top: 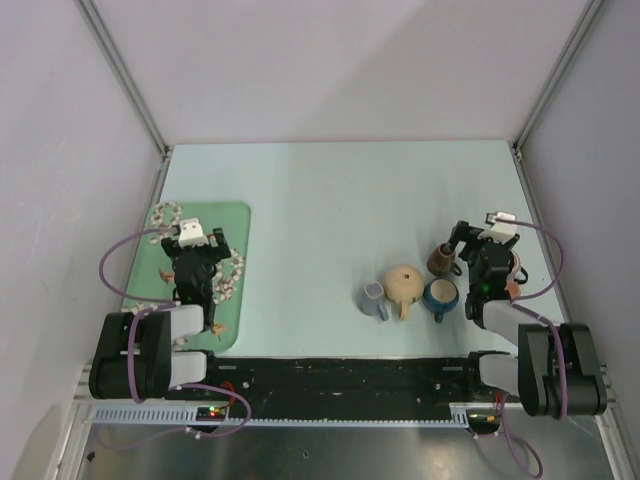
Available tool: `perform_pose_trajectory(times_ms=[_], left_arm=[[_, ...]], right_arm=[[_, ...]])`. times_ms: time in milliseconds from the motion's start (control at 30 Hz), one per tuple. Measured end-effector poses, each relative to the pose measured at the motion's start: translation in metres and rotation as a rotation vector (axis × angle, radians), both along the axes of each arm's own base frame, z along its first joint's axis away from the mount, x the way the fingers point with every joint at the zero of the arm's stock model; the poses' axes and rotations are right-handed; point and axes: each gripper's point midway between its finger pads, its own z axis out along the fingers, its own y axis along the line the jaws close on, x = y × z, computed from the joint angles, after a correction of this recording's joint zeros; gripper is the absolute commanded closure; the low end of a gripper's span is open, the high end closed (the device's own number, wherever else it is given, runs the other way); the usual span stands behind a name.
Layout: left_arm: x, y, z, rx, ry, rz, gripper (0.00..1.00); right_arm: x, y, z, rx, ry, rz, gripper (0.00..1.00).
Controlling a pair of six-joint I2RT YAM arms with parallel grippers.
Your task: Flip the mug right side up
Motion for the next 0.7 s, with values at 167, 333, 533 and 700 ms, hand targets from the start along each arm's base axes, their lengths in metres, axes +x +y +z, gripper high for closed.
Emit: perform_pose_trajectory(times_ms=[167, 333, 533, 700], left_arm=[[0.0, 0.0, 0.0, 0.0, 0.0, 0.0, 0.0], [0.0, 0.0, 0.0, 0.0, 0.0, 0.001, 0.0], [0.0, 0.0, -0.001, 0.0, 0.013, 0.002, 0.0], [0.033, -0.005, 0.022, 0.001, 0.142, -0.049, 0.0]], right_arm=[[-0.004, 0.001, 0.023, -0.002, -0.029, 0.007, 0.01], [-0.005, 0.017, 0.083, -0.005, -0.101, 0.081, 0.0], [-0.025, 0.109, 0.166, -0.017, -0.115, 0.395, 0.02], [-0.091, 0.214, 0.141, -0.088, 0.099, 0.733, 0.2]])
